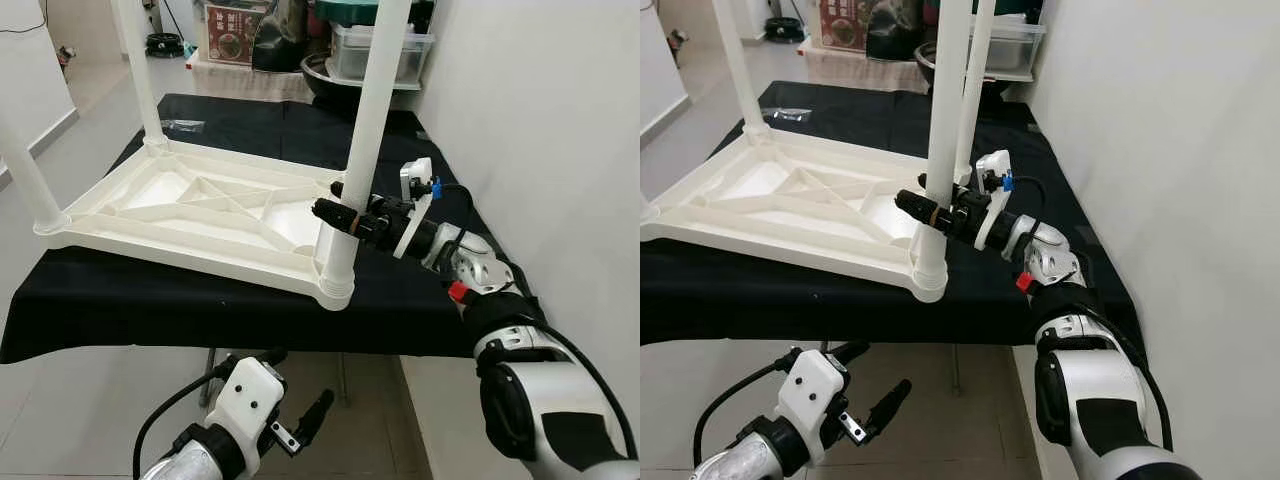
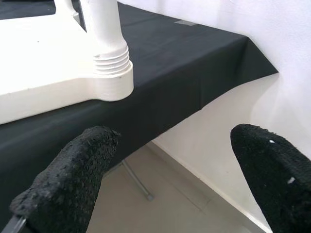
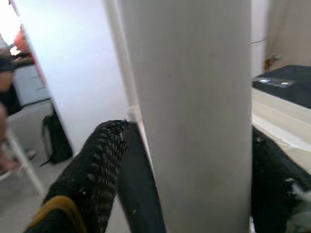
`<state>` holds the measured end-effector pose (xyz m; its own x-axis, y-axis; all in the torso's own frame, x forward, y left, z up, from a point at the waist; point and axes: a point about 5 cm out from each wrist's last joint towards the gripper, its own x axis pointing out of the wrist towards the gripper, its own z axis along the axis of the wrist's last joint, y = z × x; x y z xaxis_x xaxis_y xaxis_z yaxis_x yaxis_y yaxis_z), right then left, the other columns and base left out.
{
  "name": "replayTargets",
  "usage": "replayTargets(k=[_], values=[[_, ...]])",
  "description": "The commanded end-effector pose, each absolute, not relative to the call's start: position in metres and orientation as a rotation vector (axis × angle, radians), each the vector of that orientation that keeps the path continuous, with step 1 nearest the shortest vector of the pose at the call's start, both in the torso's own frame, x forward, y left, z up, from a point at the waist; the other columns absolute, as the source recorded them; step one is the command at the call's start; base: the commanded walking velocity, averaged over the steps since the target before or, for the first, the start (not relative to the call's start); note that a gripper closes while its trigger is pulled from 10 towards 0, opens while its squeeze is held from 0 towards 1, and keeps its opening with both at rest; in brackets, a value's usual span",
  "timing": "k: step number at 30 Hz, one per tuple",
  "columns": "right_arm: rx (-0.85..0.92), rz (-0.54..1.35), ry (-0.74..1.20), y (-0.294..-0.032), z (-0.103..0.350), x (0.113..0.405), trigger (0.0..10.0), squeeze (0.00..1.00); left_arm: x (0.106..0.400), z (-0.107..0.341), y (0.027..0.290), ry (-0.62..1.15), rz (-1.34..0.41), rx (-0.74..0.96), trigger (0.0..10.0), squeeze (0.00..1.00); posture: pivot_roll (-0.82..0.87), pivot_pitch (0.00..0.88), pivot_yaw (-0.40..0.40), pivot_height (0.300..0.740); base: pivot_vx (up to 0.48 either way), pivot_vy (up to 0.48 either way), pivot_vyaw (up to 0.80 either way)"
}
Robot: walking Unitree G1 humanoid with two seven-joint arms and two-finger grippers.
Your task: Building children table
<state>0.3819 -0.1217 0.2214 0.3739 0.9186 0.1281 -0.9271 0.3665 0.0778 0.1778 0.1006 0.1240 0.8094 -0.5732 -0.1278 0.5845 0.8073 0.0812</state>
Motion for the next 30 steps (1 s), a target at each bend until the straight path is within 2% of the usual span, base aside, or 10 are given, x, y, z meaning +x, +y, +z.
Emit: replayTargets(k=[1, 2, 8, 16, 17, 18, 20, 21, 24, 30], values=[[0.109, 1.289, -0.029, -0.108, 0.218, 0.378, 3.7, 0.00, 0.175, 0.125, 0.099, 0.101, -0.630, 0.120, 10.0, 0.00, 0.19, 0.047, -0.117, 0.740, 0.000, 0.000, 0.00], [0.093, 1.320, -0.026, -0.104, 0.218, 0.377, 0.0, 0.00, 0.174, 0.124, 0.098, 0.102, -0.634, 0.119, 10.0, 0.00, 0.19, 0.043, -0.120, 0.740, 0.000, 0.000, 0.00], [0.079, 1.235, -0.040, -0.097, 0.216, 0.382, 0.0, 0.00, 0.175, 0.123, 0.097, 0.100, -0.637, 0.118, 10.0, 0.00, 0.18, 0.032, -0.117, 0.740, 0.000, 0.000, 0.00], [0.069, 0.922, -0.041, -0.111, 0.207, 0.392, 0.0, 0.00, 0.175, 0.121, 0.096, 0.100, -0.641, 0.122, 10.0, 0.00, 0.17, 0.008, -0.109, 0.740, 0.000, 0.000, 0.00], [0.064, 0.761, -0.021, -0.122, 0.202, 0.396, 0.0, 0.00, 0.176, 0.121, 0.097, 0.100, -0.644, 0.124, 10.0, 0.00, 0.16, 0.000, -0.106, 0.740, 0.000, 0.000, 0.00], [0.064, 0.761, -0.021, -0.122, 0.202, 0.396, 0.0, 0.00, 0.176, 0.121, 0.097, 0.100, -0.644, 0.124, 10.0, 0.00, 0.16, 0.000, -0.106, 0.740, 0.000, 0.000, 0.00], [0.052, 0.438, 0.027, -0.144, 0.190, 0.400, 0.0, 0.00, 0.178, 0.119, 0.097, 0.100, -0.651, 0.128, 10.0, 0.00, 0.15, 0.002, -0.098, 0.740, 0.000, 0.000, 0.00], [0.052, 0.438, 0.027, -0.144, 0.190, 0.400, 0.0, 0.00, 0.178, 0.119, 0.097, 0.100, -0.651, 0.128, 10.0, 0.00, 0.15, 0.002, -0.098, 0.740, 0.000, 0.000, 0.00], [0.036, -0.118, 0.070, -0.171, 0.176, 0.388, 0.0, 0.00, 0.182, 0.119, 0.096, 0.096, -0.661, 0.132, 10.0, 0.00, 0.14, 0.002, -0.095, 0.740, 0.000, 0.000, 0.00], [0.096, -0.369, 0.073, -0.170, 0.172, 0.373, 0.0, 0.00, 0.183, 0.120, 0.095, 0.092, -0.661, 0.133, 10.0, 0.00, 0.14, 0.001, -0.098, 0.740, 0.000, 0.000, 0.00]])
